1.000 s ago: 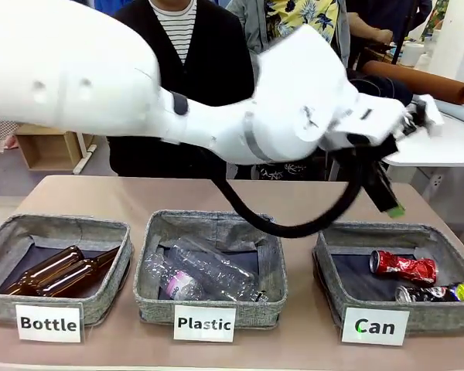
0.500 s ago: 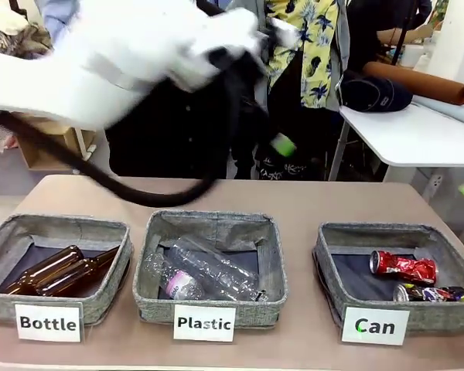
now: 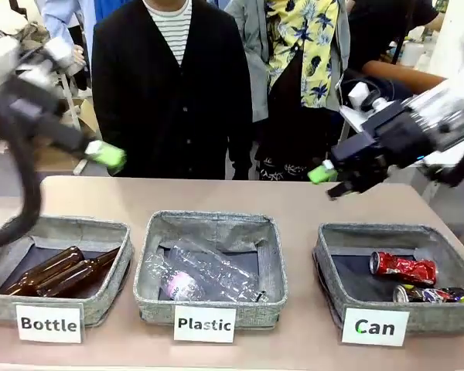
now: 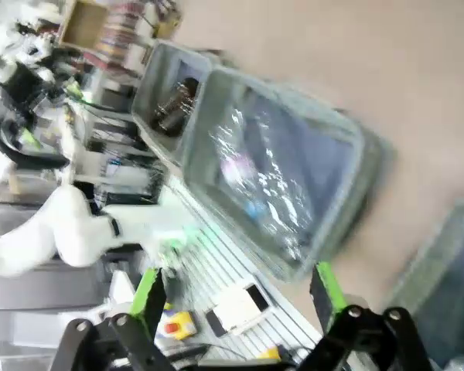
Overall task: Sort the can waste into the basket.
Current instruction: Pick up the can waste from the table and place it in the right Fabric basket.
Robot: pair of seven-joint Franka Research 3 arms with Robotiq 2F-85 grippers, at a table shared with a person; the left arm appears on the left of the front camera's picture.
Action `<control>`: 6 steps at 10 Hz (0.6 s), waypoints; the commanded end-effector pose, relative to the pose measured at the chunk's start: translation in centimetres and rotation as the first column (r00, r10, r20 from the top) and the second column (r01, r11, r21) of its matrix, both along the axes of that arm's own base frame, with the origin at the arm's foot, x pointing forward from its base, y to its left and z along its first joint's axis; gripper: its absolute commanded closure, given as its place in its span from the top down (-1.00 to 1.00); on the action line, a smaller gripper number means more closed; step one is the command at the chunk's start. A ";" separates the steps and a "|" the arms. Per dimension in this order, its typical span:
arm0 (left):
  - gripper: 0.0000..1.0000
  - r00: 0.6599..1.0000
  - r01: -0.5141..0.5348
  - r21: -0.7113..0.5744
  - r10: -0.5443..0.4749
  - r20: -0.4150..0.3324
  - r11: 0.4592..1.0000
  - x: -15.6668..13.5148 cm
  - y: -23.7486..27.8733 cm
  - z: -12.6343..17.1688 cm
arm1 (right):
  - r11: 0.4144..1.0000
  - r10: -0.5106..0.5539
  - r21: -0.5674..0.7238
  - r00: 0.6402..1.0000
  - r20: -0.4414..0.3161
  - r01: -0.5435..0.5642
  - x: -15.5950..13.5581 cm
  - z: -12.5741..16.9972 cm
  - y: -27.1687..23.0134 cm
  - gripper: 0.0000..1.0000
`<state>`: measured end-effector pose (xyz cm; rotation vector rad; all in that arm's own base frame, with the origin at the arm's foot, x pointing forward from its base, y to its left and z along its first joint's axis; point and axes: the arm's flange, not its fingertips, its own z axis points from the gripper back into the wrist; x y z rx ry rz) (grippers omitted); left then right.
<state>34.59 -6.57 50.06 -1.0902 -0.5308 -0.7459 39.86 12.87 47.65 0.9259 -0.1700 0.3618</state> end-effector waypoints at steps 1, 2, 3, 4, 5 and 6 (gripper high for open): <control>1.00 0.978 -0.195 -0.157 0.180 -0.101 0.968 -4.8 5.4 -4.7 | 0.972 -0.098 0.202 0.988 -0.120 0.121 2.0 -1.4 -1.5 1.00; 1.00 0.963 -0.255 -0.208 0.228 -0.145 0.944 -6.1 7.5 -7.6 | 0.945 -0.134 0.278 0.978 -0.158 0.174 3.2 -1.4 -3.2 1.00; 1.00 0.938 -0.332 -0.264 0.286 -0.198 0.906 -7.7 8.8 -11.2 | 0.925 -0.183 0.306 0.970 -0.159 0.225 4.1 -0.7 -5.8 1.00; 1.00 0.890 -0.436 -0.269 0.368 -0.268 0.858 -9.3 8.9 -13.7 | 0.927 -0.203 0.292 0.969 -0.144 0.237 3.6 0.0 -8.0 1.00; 1.00 0.955 -0.267 -0.187 0.234 -0.181 0.945 -2.8 11.1 -6.3 | 0.955 -0.137 0.239 0.977 -0.164 0.174 3.2 -2.2 -3.7 1.00; 1.00 0.955 -0.267 -0.187 0.234 -0.181 0.945 -2.8 11.1 -6.3 | 0.955 -0.137 0.239 0.977 -0.164 0.174 3.2 -2.2 -3.7 1.00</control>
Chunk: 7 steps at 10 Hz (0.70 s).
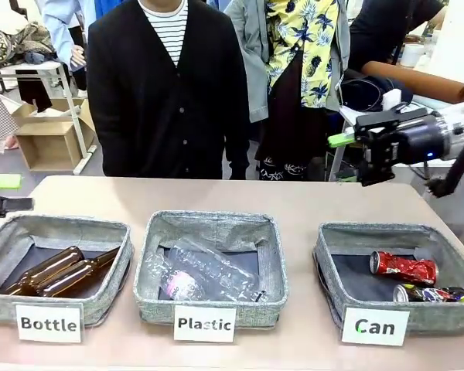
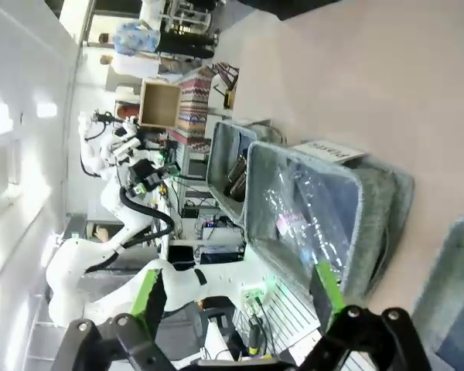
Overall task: Sort the can waste into the basket.
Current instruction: Pick up the can waste from the table and place it in the right Fabric basket.
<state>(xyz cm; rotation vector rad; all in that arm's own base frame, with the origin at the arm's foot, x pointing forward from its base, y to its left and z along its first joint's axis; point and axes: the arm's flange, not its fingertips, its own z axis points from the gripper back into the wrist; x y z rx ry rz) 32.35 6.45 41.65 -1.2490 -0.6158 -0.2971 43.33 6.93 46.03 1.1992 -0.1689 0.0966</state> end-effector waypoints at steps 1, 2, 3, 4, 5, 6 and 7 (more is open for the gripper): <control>1.00 0.997 0.059 0.029 -0.060 0.043 0.998 -0.6 -1.9 2.1 | 0.999 0.028 -0.023 1.000 0.005 -0.027 -0.3 -0.5 2.3 1.00; 1.00 0.997 0.059 0.029 -0.060 0.043 0.998 -0.6 -1.9 2.1 | 0.999 0.028 -0.023 1.000 0.005 -0.027 -0.3 -0.5 2.3 1.00; 1.00 0.997 0.059 0.029 -0.060 0.043 0.998 -0.6 -1.9 2.1 | 0.999 0.028 -0.023 1.000 0.005 -0.027 -0.3 -0.5 2.3 1.00; 1.00 0.997 0.059 0.029 -0.060 0.043 0.998 -0.6 -1.9 2.1 | 0.999 0.028 -0.023 1.000 0.005 -0.027 -0.3 -0.5 2.3 1.00; 1.00 0.997 0.059 0.029 -0.060 0.043 0.998 -0.6 -1.9 2.1 | 0.999 0.028 -0.023 1.000 0.005 -0.027 -0.3 -0.5 2.3 1.00; 1.00 0.997 0.059 0.029 -0.060 0.043 0.998 -0.6 -1.9 2.1 | 0.999 0.028 -0.023 1.000 0.005 -0.027 -0.3 -0.5 2.3 1.00; 1.00 0.997 0.059 0.029 -0.060 0.043 0.998 -0.6 -1.9 2.1 | 0.999 0.028 -0.023 1.000 0.005 -0.027 -0.3 -0.5 2.3 1.00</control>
